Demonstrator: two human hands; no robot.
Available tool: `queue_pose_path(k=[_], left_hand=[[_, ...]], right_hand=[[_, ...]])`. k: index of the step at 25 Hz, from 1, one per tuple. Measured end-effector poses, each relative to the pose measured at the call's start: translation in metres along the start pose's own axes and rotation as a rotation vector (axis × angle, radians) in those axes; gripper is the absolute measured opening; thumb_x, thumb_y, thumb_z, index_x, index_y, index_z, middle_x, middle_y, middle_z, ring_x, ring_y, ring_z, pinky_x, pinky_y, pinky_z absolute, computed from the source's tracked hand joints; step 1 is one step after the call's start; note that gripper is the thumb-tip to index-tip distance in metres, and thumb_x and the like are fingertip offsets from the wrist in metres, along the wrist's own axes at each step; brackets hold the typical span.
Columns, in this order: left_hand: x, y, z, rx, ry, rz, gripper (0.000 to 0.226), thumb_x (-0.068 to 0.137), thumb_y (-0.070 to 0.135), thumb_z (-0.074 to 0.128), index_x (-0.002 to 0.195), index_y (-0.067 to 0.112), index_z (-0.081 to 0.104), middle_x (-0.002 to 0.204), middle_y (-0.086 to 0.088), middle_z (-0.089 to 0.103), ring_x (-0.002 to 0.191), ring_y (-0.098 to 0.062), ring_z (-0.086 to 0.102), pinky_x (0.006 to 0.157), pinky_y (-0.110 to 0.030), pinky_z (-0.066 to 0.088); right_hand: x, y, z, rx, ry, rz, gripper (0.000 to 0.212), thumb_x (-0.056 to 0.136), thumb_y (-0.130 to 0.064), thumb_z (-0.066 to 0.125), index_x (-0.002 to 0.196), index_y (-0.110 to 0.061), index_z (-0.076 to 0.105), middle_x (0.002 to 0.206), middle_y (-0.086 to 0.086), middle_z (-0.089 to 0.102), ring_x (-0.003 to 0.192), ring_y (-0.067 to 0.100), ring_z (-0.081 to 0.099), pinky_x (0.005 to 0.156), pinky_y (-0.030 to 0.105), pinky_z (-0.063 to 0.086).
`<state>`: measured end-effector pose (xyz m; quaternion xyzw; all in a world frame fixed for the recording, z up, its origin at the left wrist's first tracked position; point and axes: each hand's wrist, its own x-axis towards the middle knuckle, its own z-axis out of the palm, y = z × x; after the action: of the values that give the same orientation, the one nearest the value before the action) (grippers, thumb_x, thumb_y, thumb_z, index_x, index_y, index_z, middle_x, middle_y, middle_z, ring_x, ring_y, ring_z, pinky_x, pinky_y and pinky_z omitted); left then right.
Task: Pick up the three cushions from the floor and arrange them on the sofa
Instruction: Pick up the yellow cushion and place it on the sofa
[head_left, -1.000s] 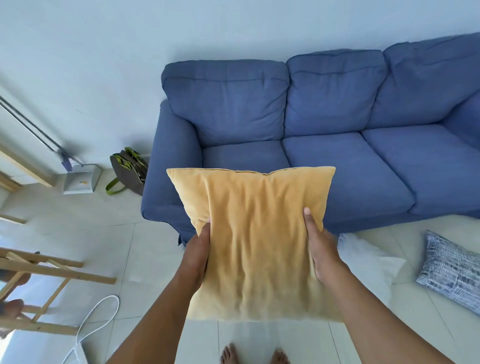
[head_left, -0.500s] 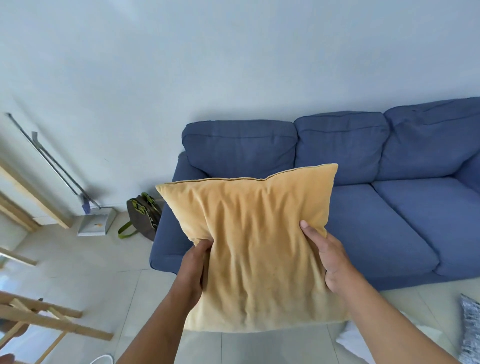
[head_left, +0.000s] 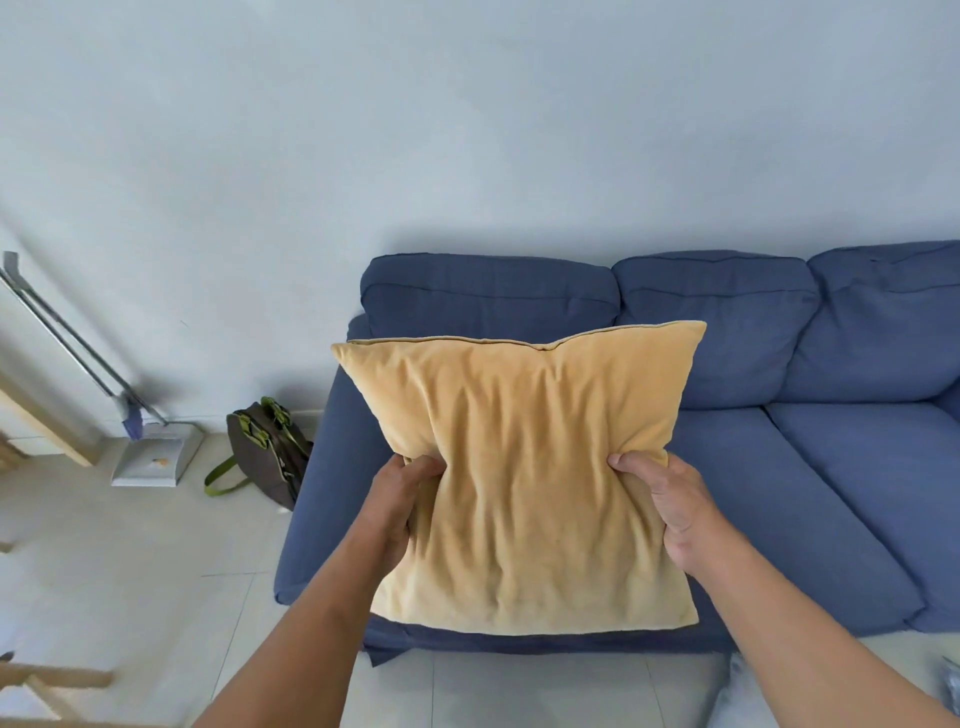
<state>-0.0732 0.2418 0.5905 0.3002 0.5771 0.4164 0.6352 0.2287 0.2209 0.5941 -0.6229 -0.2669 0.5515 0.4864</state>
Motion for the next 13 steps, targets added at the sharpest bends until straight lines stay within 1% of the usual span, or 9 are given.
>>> queue_pose_path(k=[1,3,5,7,10,13], left_hand=[[0.014,0.004,-0.004,0.000,-0.008,-0.006,0.060,0.068,0.022,0.074,0.127,0.014,0.066,0.118,-0.009,0.081,0.113,-0.034,0.074,0.100,-0.051,0.058],[0.043,0.012,-0.010,0.006,-0.021,-0.012,0.065,0.063,0.018,0.078,0.127,0.013,0.068,0.118,-0.008,0.082,0.115,-0.035,0.073,0.105,-0.054,0.056],[0.068,0.019,-0.013,-0.003,-0.022,-0.012,0.062,0.063,0.012,0.078,0.124,0.014,0.069,0.114,-0.007,0.083,0.114,-0.035,0.074,0.103,-0.053,0.056],[0.089,0.027,-0.011,-0.003,-0.032,-0.022,0.061,0.063,0.008,0.078,0.124,0.014,0.070,0.112,-0.006,0.084,0.113,-0.035,0.074,0.103,-0.054,0.056],[0.125,0.037,-0.003,0.006,-0.037,-0.015,0.064,0.063,0.007,0.078,0.126,0.014,0.069,0.113,-0.005,0.084,0.114,-0.034,0.074,0.104,-0.054,0.056],[0.163,0.047,0.009,0.003,-0.020,-0.019,0.063,0.064,0.005,0.077,0.125,0.015,0.070,0.114,-0.005,0.083,0.114,-0.033,0.074,0.105,-0.054,0.055]], right_hand=[[0.011,0.000,0.005,-0.001,0.002,0.008,0.057,0.062,-0.027,0.091,0.115,-0.014,0.073,0.107,0.008,0.083,0.106,0.033,0.075,0.105,0.055,0.054],[0.032,0.000,0.014,0.014,0.013,0.024,0.062,0.061,-0.018,0.091,0.118,-0.012,0.069,0.112,0.010,0.081,0.107,0.033,0.074,0.102,0.052,0.056],[0.052,-0.002,0.022,0.012,0.010,0.042,0.070,0.055,-0.015,0.091,0.121,-0.011,0.067,0.114,0.009,0.080,0.108,0.031,0.073,0.095,0.047,0.057],[0.074,-0.005,0.027,0.008,-0.001,0.061,0.079,0.048,-0.016,0.090,0.123,-0.011,0.066,0.113,0.008,0.081,0.109,0.031,0.073,0.093,0.046,0.056],[0.110,-0.013,0.035,0.011,0.004,0.072,0.073,0.052,-0.013,0.087,0.122,-0.012,0.067,0.113,0.007,0.080,0.109,0.030,0.073,0.092,0.045,0.056],[0.156,-0.024,0.038,0.025,-0.009,0.086,0.062,0.062,-0.007,0.086,0.121,-0.011,0.067,0.115,0.009,0.079,0.109,0.031,0.072,0.097,0.047,0.056]])
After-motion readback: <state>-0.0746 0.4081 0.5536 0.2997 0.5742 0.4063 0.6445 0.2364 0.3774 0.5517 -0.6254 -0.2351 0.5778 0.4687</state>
